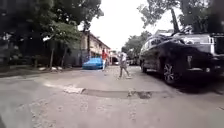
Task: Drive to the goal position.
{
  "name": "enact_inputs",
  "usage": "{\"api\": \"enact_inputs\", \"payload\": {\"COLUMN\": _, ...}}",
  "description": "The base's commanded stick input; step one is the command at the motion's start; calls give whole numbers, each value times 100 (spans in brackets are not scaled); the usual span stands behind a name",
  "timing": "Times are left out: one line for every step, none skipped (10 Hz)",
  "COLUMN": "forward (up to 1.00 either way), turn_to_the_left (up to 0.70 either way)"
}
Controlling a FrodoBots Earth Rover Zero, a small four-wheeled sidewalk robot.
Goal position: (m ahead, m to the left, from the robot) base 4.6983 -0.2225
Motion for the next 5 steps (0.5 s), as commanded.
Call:
{"api": "enact_inputs", "payload": {"forward": 100, "turn_to_the_left": 0}}
{"api": "enact_inputs", "payload": {"forward": 100, "turn_to_the_left": 0}}
{"api": "enact_inputs", "payload": {"forward": 100, "turn_to_the_left": 0}}
{"api": "enact_inputs", "payload": {"forward": 100, "turn_to_the_left": 0}}
{"api": "enact_inputs", "payload": {"forward": 100, "turn_to_the_left": 0}}
